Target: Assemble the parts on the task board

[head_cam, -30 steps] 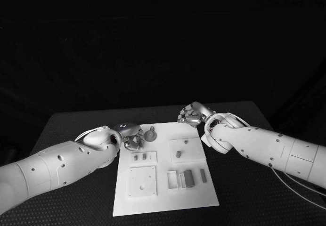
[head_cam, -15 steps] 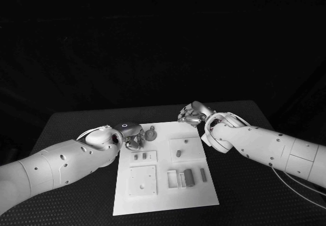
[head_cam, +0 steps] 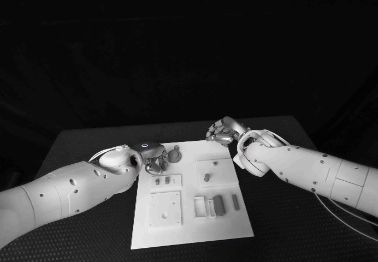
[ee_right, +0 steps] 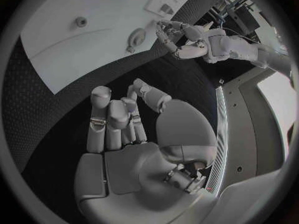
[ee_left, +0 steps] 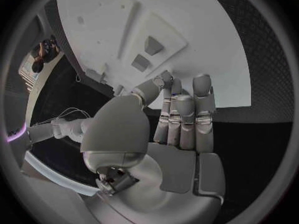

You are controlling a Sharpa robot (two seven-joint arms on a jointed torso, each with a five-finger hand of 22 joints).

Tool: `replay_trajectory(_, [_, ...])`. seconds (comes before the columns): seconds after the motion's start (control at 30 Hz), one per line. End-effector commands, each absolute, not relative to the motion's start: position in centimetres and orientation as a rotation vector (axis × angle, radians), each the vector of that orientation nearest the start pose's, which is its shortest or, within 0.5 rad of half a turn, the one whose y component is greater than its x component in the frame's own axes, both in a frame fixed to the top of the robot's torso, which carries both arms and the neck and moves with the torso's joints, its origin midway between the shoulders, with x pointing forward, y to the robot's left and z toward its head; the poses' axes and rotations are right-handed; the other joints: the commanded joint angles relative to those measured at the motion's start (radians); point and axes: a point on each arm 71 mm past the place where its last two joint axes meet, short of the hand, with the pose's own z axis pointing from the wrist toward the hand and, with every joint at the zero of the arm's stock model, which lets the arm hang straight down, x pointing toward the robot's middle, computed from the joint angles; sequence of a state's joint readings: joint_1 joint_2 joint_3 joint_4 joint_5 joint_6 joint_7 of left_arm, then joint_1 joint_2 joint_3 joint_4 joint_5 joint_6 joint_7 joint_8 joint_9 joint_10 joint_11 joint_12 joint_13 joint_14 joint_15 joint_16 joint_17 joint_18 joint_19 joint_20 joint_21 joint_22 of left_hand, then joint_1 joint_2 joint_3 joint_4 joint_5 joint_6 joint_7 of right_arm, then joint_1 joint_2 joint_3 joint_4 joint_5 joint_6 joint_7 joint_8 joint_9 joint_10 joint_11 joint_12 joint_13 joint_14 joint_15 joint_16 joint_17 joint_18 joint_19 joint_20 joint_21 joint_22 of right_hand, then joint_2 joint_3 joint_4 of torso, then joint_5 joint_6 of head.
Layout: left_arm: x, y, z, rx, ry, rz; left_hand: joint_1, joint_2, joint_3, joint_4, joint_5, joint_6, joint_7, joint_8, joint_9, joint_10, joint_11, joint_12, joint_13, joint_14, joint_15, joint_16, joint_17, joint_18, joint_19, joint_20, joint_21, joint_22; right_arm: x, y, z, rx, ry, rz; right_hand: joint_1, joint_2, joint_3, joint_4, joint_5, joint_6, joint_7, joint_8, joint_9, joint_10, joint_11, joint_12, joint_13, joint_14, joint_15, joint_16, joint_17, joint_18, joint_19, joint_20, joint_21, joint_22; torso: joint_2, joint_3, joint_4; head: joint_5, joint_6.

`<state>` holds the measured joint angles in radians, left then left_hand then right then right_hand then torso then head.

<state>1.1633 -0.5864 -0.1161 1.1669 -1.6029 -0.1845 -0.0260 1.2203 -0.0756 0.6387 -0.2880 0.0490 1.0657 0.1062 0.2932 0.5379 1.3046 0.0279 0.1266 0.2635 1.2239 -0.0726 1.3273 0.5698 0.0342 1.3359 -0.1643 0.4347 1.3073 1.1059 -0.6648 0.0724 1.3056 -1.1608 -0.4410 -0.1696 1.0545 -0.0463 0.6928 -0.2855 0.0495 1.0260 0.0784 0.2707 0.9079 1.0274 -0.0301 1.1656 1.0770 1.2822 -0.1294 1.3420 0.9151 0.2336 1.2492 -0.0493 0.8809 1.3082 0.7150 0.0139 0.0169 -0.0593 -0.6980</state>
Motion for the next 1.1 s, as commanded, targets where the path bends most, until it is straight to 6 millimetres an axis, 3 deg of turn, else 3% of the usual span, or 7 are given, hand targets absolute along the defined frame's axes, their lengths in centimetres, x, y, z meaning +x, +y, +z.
replay_trajectory(0.03, [51.8, 16.5, -26.2, 0.439, 1.863, -0.501, -0.004, 0.01, 0.003, 0.0, 0.005, 0.006, -0.001, 0.003, 0.0, 0.015, 0.007, 0.002, 0.001, -0.001, -0.005, 0.003, -0.002, 0.073, -0.002, -0.003, 0.004, 0.022, 52.5, -18.6, -20.7, 0.336, 1.647, 0.714, 0.001, -0.009, 0.002, 0.0, 0.004, 0.008, 0.002, -0.006, 0.001, 0.007, 0.001, -0.006, -0.002, -0.002, -0.006, -0.006, 0.002, 0.028, 0.002, 0.0, -0.003, 0.019, 0.0, -0.0005, 0.0002, 0.001, -0.001])
replay_trajectory(0.63, [51.9, 16.5, -26.4, 0.443, 1.867, -0.489, -0.004, 0.01, 0.003, 0.001, 0.005, 0.006, -0.001, 0.003, 0.0, 0.015, 0.007, 0.001, 0.002, -0.002, -0.005, 0.002, -0.002, 0.072, -0.003, -0.003, 0.004, 0.022, 52.5, -18.6, -20.7, 0.336, 1.647, 0.714, 0.001, -0.009, 0.002, 0.0, 0.004, 0.008, 0.002, -0.007, 0.001, 0.007, 0.001, -0.007, -0.002, -0.002, -0.006, -0.006, 0.002, 0.028, 0.002, -0.001, -0.003, 0.019, 0.0, -0.0004, -0.0002, 0.002, 0.0])
replay_trajectory(1.1, [51.6, 16.3, -27.8, 0.468, 1.882, -0.469, -0.003, 0.011, 0.003, 0.001, 0.005, 0.009, -0.002, 0.004, 0.001, 0.018, 0.006, 0.001, 0.005, -0.001, -0.006, 0.002, -0.003, 0.071, -0.002, -0.004, 0.005, 0.022, 52.5, -18.6, -20.7, 0.336, 1.647, 0.714, 0.001, -0.009, 0.002, 0.0, 0.004, 0.008, 0.002, -0.007, 0.001, 0.007, 0.001, -0.007, -0.002, -0.002, -0.006, -0.006, 0.002, 0.028, 0.002, -0.001, -0.003, 0.019, 0.001, 0.0003, -0.0013, 0.0, -0.002])
